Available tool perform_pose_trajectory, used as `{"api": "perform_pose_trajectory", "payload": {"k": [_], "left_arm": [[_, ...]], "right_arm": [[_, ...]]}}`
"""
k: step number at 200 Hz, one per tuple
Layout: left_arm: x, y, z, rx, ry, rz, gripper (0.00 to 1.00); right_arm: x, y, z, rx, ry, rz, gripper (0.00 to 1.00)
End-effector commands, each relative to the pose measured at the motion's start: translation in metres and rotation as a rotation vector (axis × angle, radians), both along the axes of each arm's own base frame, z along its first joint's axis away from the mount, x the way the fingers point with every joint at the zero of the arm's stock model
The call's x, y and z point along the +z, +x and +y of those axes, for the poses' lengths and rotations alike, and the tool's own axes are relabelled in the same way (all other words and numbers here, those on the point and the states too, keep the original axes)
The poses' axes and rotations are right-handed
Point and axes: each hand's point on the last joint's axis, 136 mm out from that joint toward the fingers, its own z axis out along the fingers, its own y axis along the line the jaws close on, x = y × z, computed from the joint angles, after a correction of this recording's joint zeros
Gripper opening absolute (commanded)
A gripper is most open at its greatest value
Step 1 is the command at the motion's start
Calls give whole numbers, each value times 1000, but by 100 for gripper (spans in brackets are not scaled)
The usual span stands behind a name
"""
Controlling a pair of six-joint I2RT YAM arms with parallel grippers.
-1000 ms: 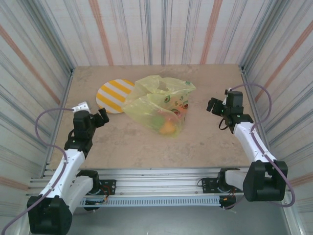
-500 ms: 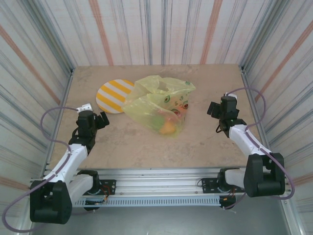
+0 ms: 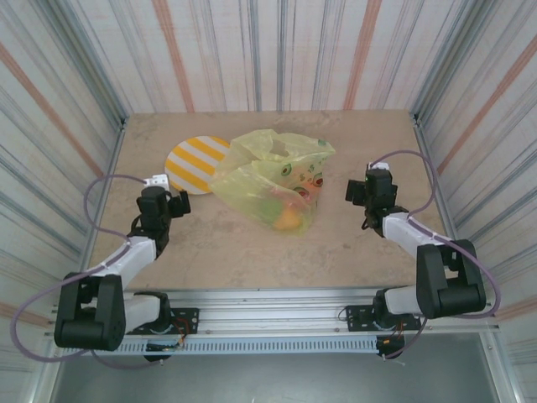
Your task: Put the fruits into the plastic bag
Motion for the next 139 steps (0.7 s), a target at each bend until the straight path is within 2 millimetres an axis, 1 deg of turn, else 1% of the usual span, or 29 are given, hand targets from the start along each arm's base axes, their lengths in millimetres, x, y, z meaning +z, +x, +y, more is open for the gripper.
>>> {"api": "perform_pose_trajectory", "payload": {"k": [1, 13, 46, 83, 96, 112, 120, 131, 139], "left_arm": [[8, 13, -1, -43, 51, -114, 99], [6, 17, -3, -61, 43, -83, 99], [5, 28, -5, -84, 35, -78, 99], [3, 36, -6, -101, 34, -82, 99], [-4, 37, -5, -104, 36, -107, 99], [-18, 39, -7, -120, 29, -118, 99], [-16, 43, -7, -126, 43, -144, 99], [-20, 40, -9, -135, 25, -96, 99], [-19, 42, -10, -140, 28, -113, 99]], "right_arm": [[-3, 5, 0, 34, -48, -54, 99], [-8, 6, -1, 32, -45, -62, 99], [-10, 10, -3, 30, -31, -49, 99], [-8, 11, -4, 45, -4, -73, 99], [-5, 12, -3, 60, 14, -93, 99], [-4, 12, -3, 79, 41, -110, 99], [-4, 13, -3, 87, 50, -115, 99], [-3, 14, -3, 100, 67, -121, 99], [-4, 14, -4, 102, 74, -120, 99]]}}
